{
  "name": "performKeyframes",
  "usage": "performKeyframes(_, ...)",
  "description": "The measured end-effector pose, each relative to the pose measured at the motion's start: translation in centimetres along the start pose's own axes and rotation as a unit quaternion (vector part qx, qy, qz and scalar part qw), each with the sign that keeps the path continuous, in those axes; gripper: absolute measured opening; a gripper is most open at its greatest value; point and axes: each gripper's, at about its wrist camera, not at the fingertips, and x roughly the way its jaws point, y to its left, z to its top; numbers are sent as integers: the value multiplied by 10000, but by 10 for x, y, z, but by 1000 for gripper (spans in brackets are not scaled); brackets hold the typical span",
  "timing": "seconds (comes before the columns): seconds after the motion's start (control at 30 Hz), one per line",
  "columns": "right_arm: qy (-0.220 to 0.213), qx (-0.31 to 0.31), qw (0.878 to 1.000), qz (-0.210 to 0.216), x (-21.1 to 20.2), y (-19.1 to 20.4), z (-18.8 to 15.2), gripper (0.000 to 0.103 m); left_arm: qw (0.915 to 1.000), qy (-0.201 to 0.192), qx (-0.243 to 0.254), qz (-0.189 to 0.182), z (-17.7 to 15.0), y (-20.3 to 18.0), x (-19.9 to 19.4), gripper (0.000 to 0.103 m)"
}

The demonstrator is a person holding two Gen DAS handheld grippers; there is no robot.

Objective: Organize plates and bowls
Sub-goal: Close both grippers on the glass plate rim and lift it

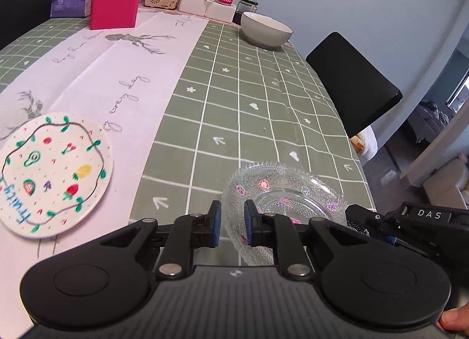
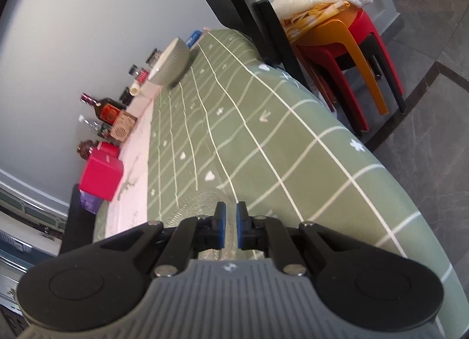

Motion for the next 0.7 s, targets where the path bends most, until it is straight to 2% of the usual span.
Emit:
performKeyframes(0.1,0,71,10000,8,-8,-2,-7,5,9999,34,-124,-72,-4,4,-8,17)
performKeyframes(0.23,-21,59,10000,-66,-24,4,-14,5,9998,62,-48,-170,-7,6,-23,17)
performKeyframes(0.37,-39,-62,9999,-82,-40,18,-24,5,9992,127,-301,-233,-8,16,-40,17)
performKeyframes(0.6,82,-165,9998,-72,-66,34,-45,3,9989,82,-350,-286,-11,25,-84,16)
performKeyframes(0.7,177,28,9998,-15,-76,32,-56,3,9986,364,-370,-143,-17,28,-97,15)
